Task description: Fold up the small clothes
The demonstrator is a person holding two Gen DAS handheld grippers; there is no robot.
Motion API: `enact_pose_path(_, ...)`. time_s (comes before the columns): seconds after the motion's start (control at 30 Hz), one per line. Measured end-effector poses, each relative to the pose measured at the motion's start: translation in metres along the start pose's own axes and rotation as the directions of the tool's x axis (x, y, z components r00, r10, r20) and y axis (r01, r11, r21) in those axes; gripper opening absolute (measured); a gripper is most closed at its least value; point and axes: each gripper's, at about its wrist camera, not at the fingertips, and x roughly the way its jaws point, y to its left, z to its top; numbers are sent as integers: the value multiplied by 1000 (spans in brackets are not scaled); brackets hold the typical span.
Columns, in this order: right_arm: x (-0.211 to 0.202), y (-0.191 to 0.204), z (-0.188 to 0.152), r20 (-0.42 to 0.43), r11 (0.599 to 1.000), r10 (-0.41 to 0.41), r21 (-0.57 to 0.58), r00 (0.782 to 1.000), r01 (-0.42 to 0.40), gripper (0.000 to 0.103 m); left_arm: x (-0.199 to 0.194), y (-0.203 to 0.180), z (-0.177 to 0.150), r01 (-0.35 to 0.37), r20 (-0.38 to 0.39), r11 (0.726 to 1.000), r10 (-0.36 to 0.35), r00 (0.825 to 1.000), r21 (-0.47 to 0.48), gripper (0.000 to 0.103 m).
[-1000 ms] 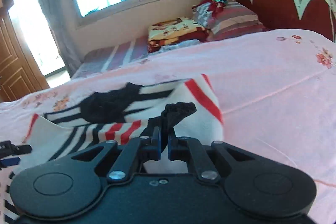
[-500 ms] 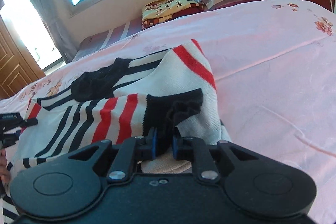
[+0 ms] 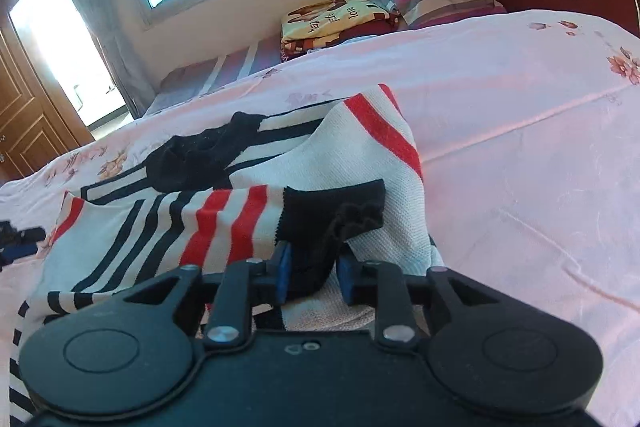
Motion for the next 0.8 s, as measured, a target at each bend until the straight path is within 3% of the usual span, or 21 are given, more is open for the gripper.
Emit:
enact_pose_path(0.1,0,-4,-1,-15,999,22,46,1000,-22,33,-19,2,-29,-3,-34,999,4,999,37,35)
enact_pose_path(0.13,0,-4,-3,-19,998,29,58,999,-28,39,-24,1,-39,-3,-39,999,6,999,54,40)
enact_pose_path(0.17,1,-3,-4,-23,997,33,64,999,-32,41,-26,1,-47,-8,-38,997,11,999,72,52)
enact_pose_path(0.3,2,4,-8,-30,999,23,47,999,-22,34,-28,2,-63,-26,-48,996,30,998,82,54)
enact_pose_path(0.4,0,4,-8,-22,997,28,70,999,-26,32,-30,4,-67,-40,-21,997,42,999,72,52)
enact_pose_path(0.43,2,5,-9,-32,997,28,67,999,-26,27,-28,5,-67,-45,-14,996,46,999,75,46)
enact_pose_path(0.53,2,11,-10,-35,997,42,67,998,-40,20,-27,5,-71,-70,28,995,68,997,78,42)
enact_pose_path(0.6,1,17,-9,-27,998,45,50,999,-44,7,-25,20,-73,-95,35,995,94,995,11,32)
enact_pose_path(0.67,0,22,-9,-23,997,59,41,998,-58,5,-24,30,-74,-81,43,996,82,996,-41,31)
enact_pose_path(0.8,15,21,-14,-38,999,-40,-35,998,39,4,-25,19,-77,-110,46,994,109,993,20,32)
